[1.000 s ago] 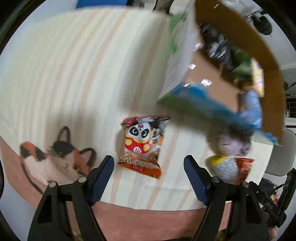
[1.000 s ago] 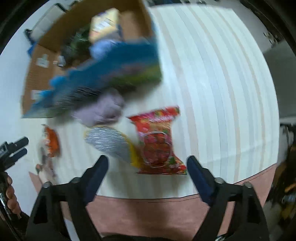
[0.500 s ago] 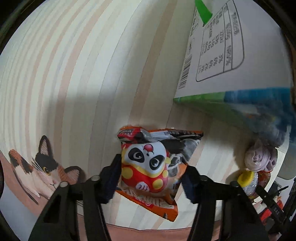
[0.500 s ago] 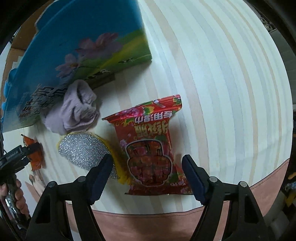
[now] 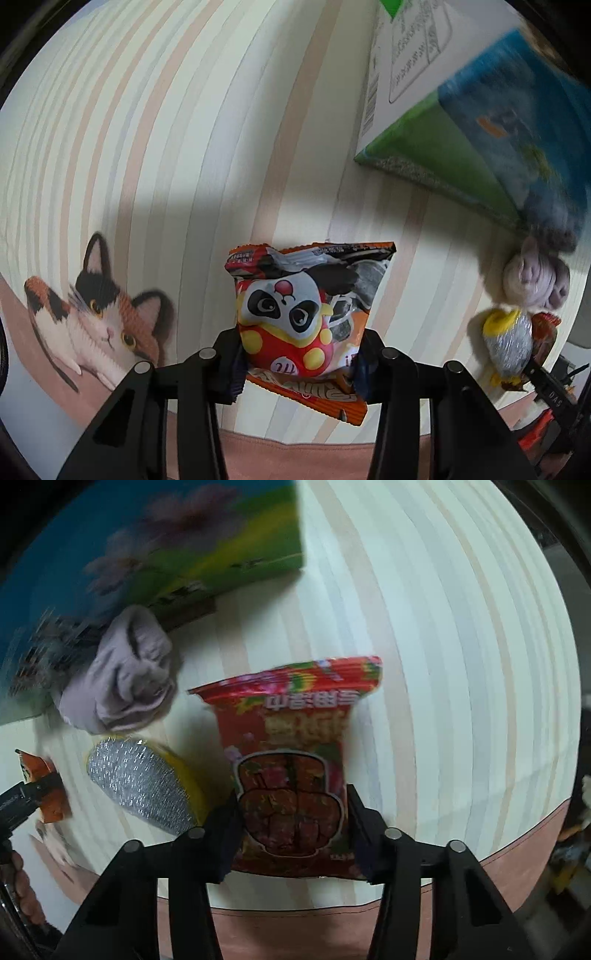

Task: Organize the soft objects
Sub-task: 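Grasp the orange panda snack with left gripper while right gripper grasps the red snack bag, then place both snack bags into the box and open both grippers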

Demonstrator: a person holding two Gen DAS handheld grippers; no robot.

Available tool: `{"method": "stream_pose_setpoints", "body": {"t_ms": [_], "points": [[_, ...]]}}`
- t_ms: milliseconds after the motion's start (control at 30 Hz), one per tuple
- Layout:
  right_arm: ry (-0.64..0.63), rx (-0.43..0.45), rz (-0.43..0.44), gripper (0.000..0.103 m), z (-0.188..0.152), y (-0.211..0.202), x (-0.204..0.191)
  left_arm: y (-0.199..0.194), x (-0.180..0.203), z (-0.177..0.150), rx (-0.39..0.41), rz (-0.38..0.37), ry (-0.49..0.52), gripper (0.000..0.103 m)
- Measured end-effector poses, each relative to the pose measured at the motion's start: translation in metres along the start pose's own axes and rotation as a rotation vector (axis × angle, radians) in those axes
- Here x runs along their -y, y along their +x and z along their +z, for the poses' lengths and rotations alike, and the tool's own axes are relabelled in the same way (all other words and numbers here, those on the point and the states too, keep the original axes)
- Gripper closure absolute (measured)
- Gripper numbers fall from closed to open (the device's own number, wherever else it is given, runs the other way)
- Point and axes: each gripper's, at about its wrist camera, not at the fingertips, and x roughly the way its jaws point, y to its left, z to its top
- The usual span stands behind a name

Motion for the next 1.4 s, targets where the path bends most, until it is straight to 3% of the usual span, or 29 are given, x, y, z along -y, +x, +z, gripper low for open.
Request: {"method": "stream_pose_setpoints", "body": {"t_ms": [200, 333, 533, 633, 733, 867, 967, 1100, 1267, 1400], "points": [[-0.008, 0.001, 0.066, 0.054, -0.029, -0.018, 0.011, -0.018, 0.015, -0.049, 0.033, -0.009, 0.037, 0.062], [-0.033, 0.014, 0.136, 0.054, -0.05, -0.045, 0.017, -0.043, 0.026, -0.08, 0.045, -0.08, 0.053, 0.062], [-0.105, 0.096, 0.257, 0.054, -0.055, -0.123, 0.003, -0.122, 0.054, -0.079, 0.153, -0.163, 0.12, 0.062], [-0.154, 0.166, 0.311, 0.054, -0.041, -0.173, -0.016, -0.166, 0.068, -0.052, 0.216, -0.188, 0.152, 0.062], [-0.21, 0.235, 0.335, 0.054, -0.014, -0.215, -0.045, -0.198, 0.083, -0.012, 0.271, -0.162, 0.181, 0.062], [-0.253, 0.27, 0.316, 0.054, 0.036, -0.236, -0.086, -0.2, 0.101, 0.049, 0.252, -0.119, 0.189, 0.062], [-0.254, 0.24, 0.279, 0.054, 0.073, -0.222, -0.117, -0.178, 0.111, 0.097, 0.166, -0.1, 0.169, 0.062], [-0.237, 0.149, 0.247, 0.054, 0.108, -0.179, -0.136, -0.141, 0.116, 0.133, 0.064, -0.061, 0.167, 0.062], [-0.232, 0.067, 0.215, 0.054, 0.124, -0.127, -0.145, -0.103, 0.128, 0.148, -0.026, 0.029, 0.229, 0.062], [-0.241, 0.017, 0.208, 0.054, 0.132, -0.104, -0.152, -0.08, 0.124, 0.157, -0.094, 0.015, 0.196, 0.062]]}}
